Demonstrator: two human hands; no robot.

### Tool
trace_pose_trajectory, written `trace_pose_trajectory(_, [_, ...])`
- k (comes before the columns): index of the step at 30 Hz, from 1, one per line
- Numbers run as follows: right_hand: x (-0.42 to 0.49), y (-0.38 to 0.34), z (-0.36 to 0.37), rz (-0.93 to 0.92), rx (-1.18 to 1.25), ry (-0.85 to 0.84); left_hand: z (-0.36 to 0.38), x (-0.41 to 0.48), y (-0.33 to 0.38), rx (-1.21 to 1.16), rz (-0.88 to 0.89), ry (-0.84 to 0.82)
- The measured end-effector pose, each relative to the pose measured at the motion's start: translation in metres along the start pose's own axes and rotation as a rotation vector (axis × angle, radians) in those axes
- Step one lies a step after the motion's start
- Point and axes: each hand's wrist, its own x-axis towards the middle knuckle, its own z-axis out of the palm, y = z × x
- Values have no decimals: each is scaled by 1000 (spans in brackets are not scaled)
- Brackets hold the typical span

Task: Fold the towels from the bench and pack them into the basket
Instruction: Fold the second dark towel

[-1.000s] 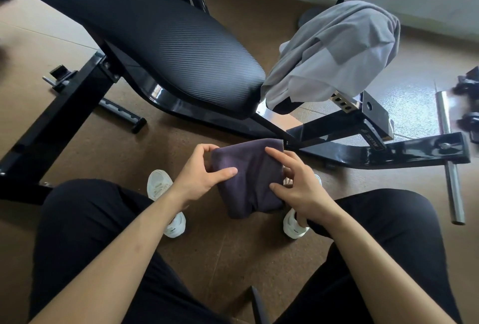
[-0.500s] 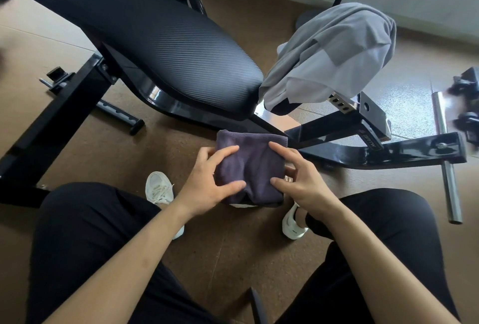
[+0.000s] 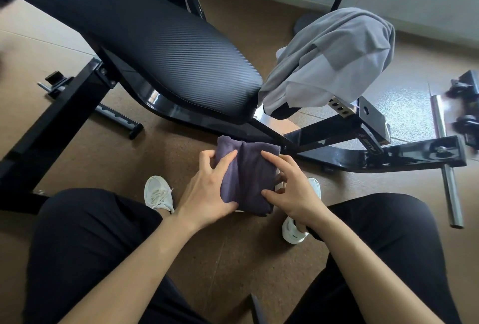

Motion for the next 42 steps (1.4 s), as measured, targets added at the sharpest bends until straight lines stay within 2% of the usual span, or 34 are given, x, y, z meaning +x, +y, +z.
trace_pose_trajectory(8, [3,-11,16,-132,-71,150,-2,2,0,31,105,12])
trace_pose_trajectory(11, [7,-10,22,-119,-127,140,-3,3,1,-161,141,-17])
trace_pose_trajectory(14, [9,-11,22,-112,-125,146,-2,2,2,-362,104,-36])
trace_pose_trajectory(16, [9,-11,22,-104,-68,133,0,3,2,-428,91,-28])
trace_pose_trajectory(20, [7,-11,18,1,107,64,3,6,-2,-410,132,-23])
trace_pose_trajectory(25, [7,-11,20,-26,164,104,-1,5,2,-616,110,-166])
trace_pose_trajectory(29, [7,-7,14,34,412,41,0,7,-2,-545,42,64])
trace_pose_trajectory(30, [6,-6,14,48,477,20,0,8,-3,-540,-3,72])
trace_pose_trajectory(32, [4,-3,15,65,551,2,-1,7,-4,-614,-74,-70])
trace_pose_trajectory(34, [4,0,18,77,601,12,0,7,-3,-663,-71,-222])
trace_pose_trajectory(42, [4,3,21,89,560,40,4,10,4,-639,-31,-312])
